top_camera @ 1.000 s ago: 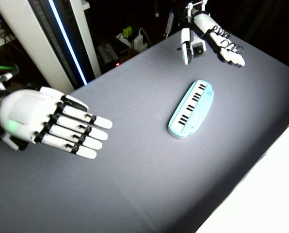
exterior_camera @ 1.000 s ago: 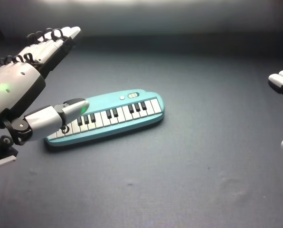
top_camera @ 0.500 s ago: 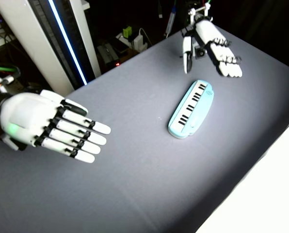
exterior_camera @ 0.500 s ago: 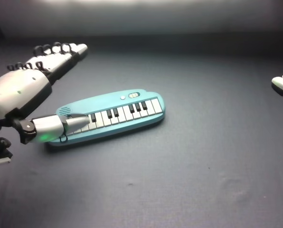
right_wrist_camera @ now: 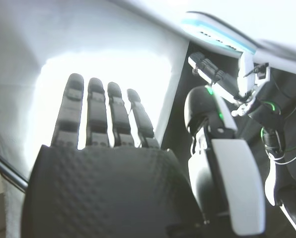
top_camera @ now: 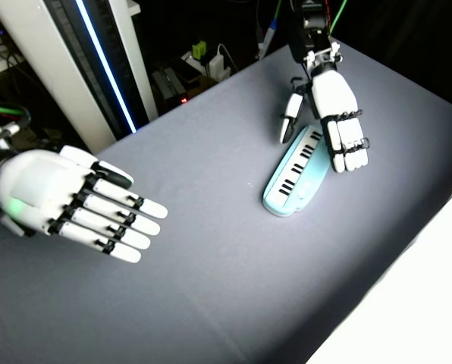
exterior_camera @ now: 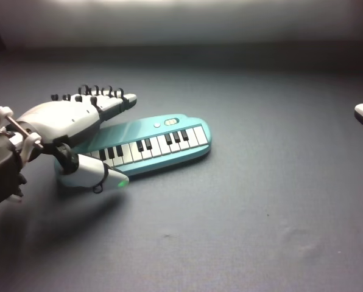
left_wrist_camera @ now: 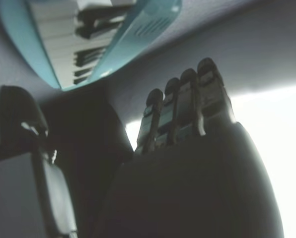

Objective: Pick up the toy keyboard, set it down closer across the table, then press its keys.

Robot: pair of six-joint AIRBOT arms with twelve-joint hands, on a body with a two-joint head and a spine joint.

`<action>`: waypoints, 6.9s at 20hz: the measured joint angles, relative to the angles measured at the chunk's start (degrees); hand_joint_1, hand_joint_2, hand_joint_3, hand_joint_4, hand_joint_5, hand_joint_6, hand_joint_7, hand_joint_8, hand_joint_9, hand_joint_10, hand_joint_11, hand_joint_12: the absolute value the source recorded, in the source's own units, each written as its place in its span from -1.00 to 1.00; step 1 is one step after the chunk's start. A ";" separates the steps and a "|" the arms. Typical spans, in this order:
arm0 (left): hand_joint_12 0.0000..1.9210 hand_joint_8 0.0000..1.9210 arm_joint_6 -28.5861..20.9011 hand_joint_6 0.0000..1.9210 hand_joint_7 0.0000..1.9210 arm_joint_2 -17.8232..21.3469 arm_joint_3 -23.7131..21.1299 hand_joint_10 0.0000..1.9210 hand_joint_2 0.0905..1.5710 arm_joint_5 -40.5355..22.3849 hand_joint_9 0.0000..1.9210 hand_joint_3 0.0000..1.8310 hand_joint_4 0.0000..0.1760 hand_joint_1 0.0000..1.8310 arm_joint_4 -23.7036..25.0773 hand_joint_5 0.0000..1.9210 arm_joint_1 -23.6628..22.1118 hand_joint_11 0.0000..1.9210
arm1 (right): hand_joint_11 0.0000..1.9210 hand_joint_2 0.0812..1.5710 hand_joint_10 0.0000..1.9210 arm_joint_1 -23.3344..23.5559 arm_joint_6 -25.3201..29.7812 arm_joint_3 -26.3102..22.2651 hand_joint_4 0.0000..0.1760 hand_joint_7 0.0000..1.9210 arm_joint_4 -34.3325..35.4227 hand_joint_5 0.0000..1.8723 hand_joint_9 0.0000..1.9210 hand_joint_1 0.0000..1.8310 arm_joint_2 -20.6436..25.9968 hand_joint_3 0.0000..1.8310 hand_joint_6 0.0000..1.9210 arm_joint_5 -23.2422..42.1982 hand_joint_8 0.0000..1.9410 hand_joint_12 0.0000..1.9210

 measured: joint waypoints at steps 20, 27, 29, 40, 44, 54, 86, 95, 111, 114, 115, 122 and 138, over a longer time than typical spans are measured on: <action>0.61 -0.94 6.29 -0.92 -0.46 -3.45 2.62 -0.02 0.43 6.08 -0.68 -1.00 -1.00 0.43 -2.12 -0.48 -3.65 -0.78 | -1.00 0.78 -1.00 -0.42 0.48 0.00 -0.99 -1.00 0.15 -1.00 -1.00 -0.63 -0.07 -1.00 -1.00 0.22 -1.00 -1.00; 0.99 0.73 6.67 0.67 -0.40 -3.91 3.52 0.72 0.61 5.86 -0.40 -1.00 -1.00 0.58 -2.19 -0.85 -3.78 -0.11 | -1.00 0.78 -1.00 -0.42 0.61 0.00 -1.00 -1.00 0.17 -1.00 -1.00 -0.60 -0.11 -1.00 -1.00 0.20 -1.00 -1.00; 1.00 0.68 6.69 0.76 -0.37 -3.93 3.52 0.90 0.62 5.84 -0.34 -1.00 -1.00 0.45 -2.23 -0.85 -3.76 -0.05 | -1.00 0.78 -1.00 -0.42 0.61 0.00 -1.00 -1.00 0.20 -1.00 -1.00 -0.57 -0.11 -1.00 -1.00 0.24 -1.00 -1.00; 1.00 0.89 6.95 0.82 -0.75 -2.47 0.22 1.00 0.41 5.29 -0.36 -1.00 -1.00 0.40 1.22 -0.82 -4.44 -0.09 | -1.00 0.76 -1.00 -0.42 1.53 0.00 -1.00 -1.00 0.26 -1.00 -1.00 -0.62 -0.04 -1.00 -1.00 1.07 -1.00 -1.00; 1.00 0.65 2.71 0.83 -0.35 -2.21 -1.86 1.00 0.60 5.42 -0.36 -0.99 -1.00 0.42 10.69 -0.81 -5.97 -0.09 | -1.00 0.77 -1.00 -0.42 1.88 -0.72 -1.00 -1.00 -0.09 -1.00 -1.00 -0.55 1.05 -1.00 -1.00 3.96 -1.00 -1.00; 0.88 0.68 -11.08 0.43 -0.48 -16.35 3.93 0.73 0.61 8.79 -0.32 -1.00 -1.00 0.57 29.59 -0.72 -14.45 -0.39 | -1.00 0.87 -1.00 -0.90 2.49 -2.03 -0.55 -1.00 -2.40 -1.00 -1.00 -1.00 2.84 -0.98 -1.00 10.25 -1.00 -1.00; -1.00 -1.00 -6.38 -0.97 -1.00 6.62 -9.49 -1.00 0.69 -24.68 -1.00 -1.00 -1.00 -0.29 6.56 -0.90 -1.40 -1.00 | -1.00 0.84 -1.00 13.03 -7.13 4.61 -0.59 -1.00 -9.99 -0.74 -1.00 -0.84 -5.20 -1.00 -0.94 -19.74 -1.00 -1.00; -1.00 -1.00 -6.19 -0.99 -1.00 8.55 -12.79 -1.00 0.75 -34.62 -1.00 -0.99 -1.00 -0.31 3.67 -0.84 3.52 -1.00 | -1.00 0.80 -1.00 15.91 -17.88 6.43 -1.00 -0.92 -5.42 -0.42 -1.00 -0.99 -8.79 -1.00 -1.00 -27.50 -1.00 -1.00; -1.00 -1.00 -5.99 -1.00 -1.00 8.66 -12.79 -1.00 0.75 -36.37 -1.00 -1.00 -0.96 -0.30 0.46 -0.84 5.38 -1.00 | -1.00 0.84 -1.00 11.45 -17.68 3.98 -0.91 -1.00 -2.12 -0.85 -1.00 -0.99 -5.81 -1.00 -1.00 -25.81 -1.00 -1.00; -1.00 -1.00 -5.99 -1.00 -1.00 8.63 -12.79 -1.00 0.75 -36.41 -1.00 -1.00 -0.96 -0.30 -0.02 -0.84 5.60 -1.00 | -1.00 0.84 -1.00 11.45 -17.68 4.02 -0.91 -1.00 -2.19 -0.85 -1.00 -0.99 -5.84 -1.00 -1.00 -25.99 -1.00 -1.00; -1.00 -1.00 -5.99 -1.00 -1.00 8.63 -12.79 -1.00 0.75 -36.72 -1.00 -1.00 -0.96 -0.30 0.04 -0.84 5.75 -1.00 | -1.00 0.84 -1.00 11.45 -17.35 3.74 -0.91 -1.00 -2.23 -0.85 -1.00 -0.99 -5.60 -1.00 -1.00 -25.79 -1.00 -1.00; -1.00 -1.00 -5.99 -1.00 -1.00 8.66 -13.27 -1.00 0.74 -37.64 -1.00 -1.00 -0.72 -0.30 -0.33 -0.84 6.49 -1.00 | -1.00 0.83 -1.00 10.64 -7.58 0.17 -0.72 -1.00 -5.44 -0.90 -1.00 -0.99 1.75 -1.00 -1.00 -10.32 -1.00 -1.00; -1.00 -1.00 -5.92 -1.00 -1.00 14.45 -18.93 -1.00 0.80 -59.84 -1.00 -1.00 -0.16 -0.40 -3.65 -1.00 12.66 -1.00 | -0.99 0.66 -0.99 -0.09 7.52 -2.25 -0.77 -1.00 -5.16 -1.00 -0.92 -0.64 9.25 -1.00 -1.00 24.41 -1.00 -0.97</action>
